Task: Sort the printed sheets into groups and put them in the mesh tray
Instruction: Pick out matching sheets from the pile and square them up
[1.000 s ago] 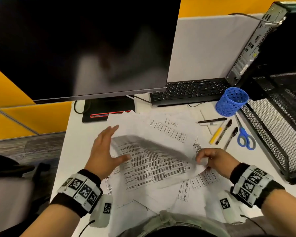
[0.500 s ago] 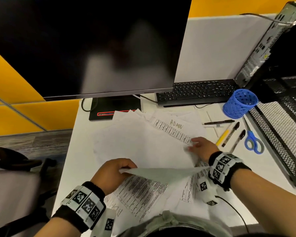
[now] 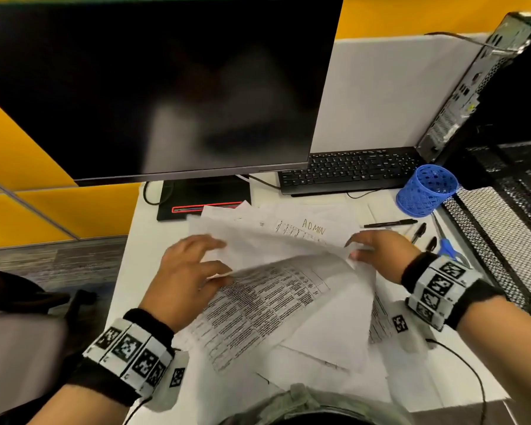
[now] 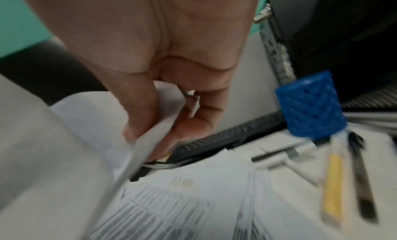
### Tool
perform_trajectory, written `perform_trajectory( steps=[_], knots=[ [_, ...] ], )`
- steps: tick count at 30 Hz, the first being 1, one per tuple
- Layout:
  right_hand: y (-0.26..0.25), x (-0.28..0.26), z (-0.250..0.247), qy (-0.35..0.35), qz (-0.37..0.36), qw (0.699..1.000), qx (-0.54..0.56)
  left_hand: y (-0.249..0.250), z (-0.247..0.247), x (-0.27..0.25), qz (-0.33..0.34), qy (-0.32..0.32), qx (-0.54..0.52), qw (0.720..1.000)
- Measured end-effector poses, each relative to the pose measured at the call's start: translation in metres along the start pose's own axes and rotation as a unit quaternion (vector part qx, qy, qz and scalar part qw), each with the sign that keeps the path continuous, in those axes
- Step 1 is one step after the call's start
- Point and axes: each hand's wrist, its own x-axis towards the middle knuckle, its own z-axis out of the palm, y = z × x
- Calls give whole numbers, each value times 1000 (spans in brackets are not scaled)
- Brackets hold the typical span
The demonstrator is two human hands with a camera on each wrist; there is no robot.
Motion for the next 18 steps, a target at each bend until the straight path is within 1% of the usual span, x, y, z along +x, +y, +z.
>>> perform_trajectory(
  steps=[2, 5, 6, 7, 9, 10, 11, 12, 13, 15, 16, 17, 18],
  knots=[
    [-4, -6, -5, -16, -58, 997, -40, 10, -2, 8, 47, -13, 32, 998],
    [-18, -17, 0, -47, -138, 988, -49, 28, 9, 14, 113, -76, 29, 990],
    [-21, -19, 4, -62, -147, 987, -35, 34, 13, 14, 116, -103, 6, 988],
    [-24, -21, 8, -77, -144, 986, -15, 39, 18, 12, 105, -125, -25, 986],
    [-26, -21, 14, -84, -108, 990, 41, 44, 25, 5, 56, -157, -83, 983],
    [-22, -19, 17, -69, -75, 991, 86, 44, 27, 1, 34, -153, -95, 983],
    [-17, -16, 19, -48, -25, 987, 148, 43, 29, -3, 16, -142, -100, 985],
    [-8, -9, 24, -26, 42, 975, 219, 41, 29, -8, -3, -133, -103, 986],
    [4, -2, 30, -3, 121, 955, 272, 37, 30, -12, -24, -129, -111, 985],
    [24, 7, 45, 3, 278, 906, 320, 30, 30, -21, -59, -135, -157, 977],
    [31, 10, 54, -1, 329, 879, 346, 27, 30, -24, -71, -138, -171, 973],
    [33, 11, 62, -7, 362, 855, 372, 24, 31, -28, -75, -142, -175, 971],
    [34, 13, 68, -7, 377, 839, 391, 21, 32, -30, -74, -146, -172, 971]
  ],
)
